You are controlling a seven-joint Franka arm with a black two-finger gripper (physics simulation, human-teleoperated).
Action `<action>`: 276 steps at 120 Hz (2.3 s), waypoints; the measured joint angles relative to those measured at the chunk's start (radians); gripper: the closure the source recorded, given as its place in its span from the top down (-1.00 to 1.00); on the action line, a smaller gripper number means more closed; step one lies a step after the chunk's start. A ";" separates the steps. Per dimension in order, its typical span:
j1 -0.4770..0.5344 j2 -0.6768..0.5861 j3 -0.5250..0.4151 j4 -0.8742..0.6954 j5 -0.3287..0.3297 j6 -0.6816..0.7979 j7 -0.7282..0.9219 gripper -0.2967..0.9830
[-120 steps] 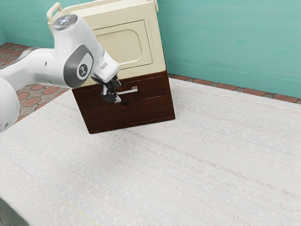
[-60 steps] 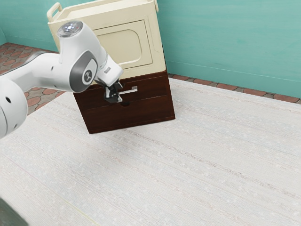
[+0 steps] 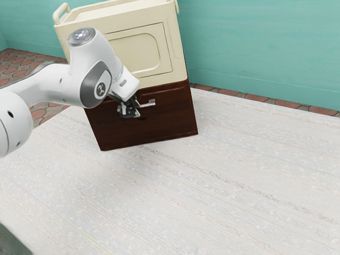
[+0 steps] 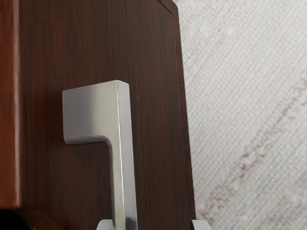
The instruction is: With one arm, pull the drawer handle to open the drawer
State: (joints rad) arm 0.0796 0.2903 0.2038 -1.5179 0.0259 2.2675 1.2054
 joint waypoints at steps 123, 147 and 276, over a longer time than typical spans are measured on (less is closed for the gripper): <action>-0.044 -0.277 -0.036 -0.332 -0.005 -0.004 -0.020 -0.43; -0.043 -0.315 -0.051 -0.375 -0.004 -0.003 -0.024 -0.43; -0.032 -0.501 -0.121 -0.567 0.003 0.005 -0.055 -0.49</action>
State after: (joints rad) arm 0.0475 -0.2109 0.0826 -2.0846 0.0288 2.2725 1.1504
